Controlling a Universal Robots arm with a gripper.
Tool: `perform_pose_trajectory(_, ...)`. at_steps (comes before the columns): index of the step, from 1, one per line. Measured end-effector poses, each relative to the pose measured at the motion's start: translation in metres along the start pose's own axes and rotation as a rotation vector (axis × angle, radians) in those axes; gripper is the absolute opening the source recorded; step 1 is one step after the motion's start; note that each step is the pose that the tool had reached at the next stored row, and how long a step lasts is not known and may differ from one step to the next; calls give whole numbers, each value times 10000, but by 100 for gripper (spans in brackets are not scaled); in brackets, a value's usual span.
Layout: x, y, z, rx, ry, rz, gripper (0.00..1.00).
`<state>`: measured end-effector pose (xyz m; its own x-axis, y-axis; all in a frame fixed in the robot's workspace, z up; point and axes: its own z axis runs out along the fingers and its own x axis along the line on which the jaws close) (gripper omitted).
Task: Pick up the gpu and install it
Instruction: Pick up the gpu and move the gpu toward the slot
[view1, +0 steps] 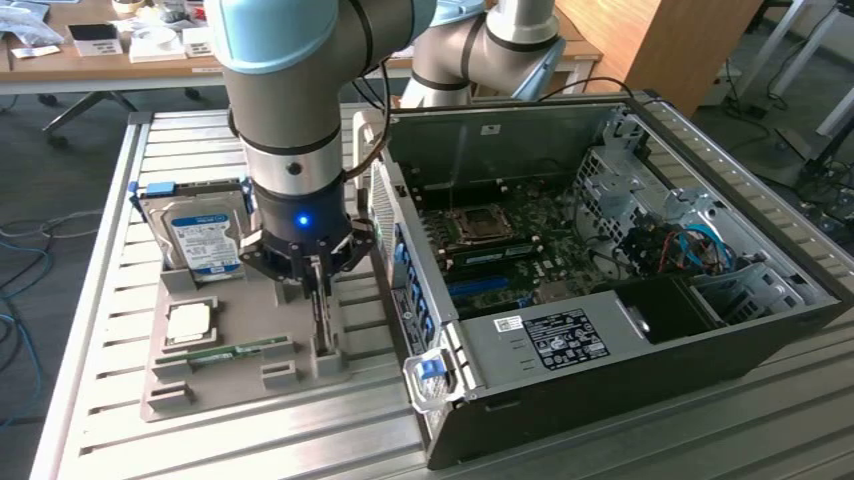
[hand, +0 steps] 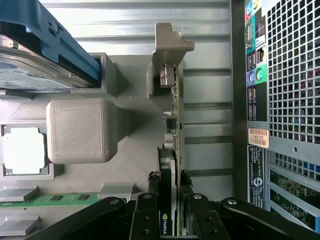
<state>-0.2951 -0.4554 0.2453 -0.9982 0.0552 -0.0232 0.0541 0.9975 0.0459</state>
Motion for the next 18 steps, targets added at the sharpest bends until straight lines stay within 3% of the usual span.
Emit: perform_pose_trajectory(18, -7, 13, -280, -1, -1, 0, 27)
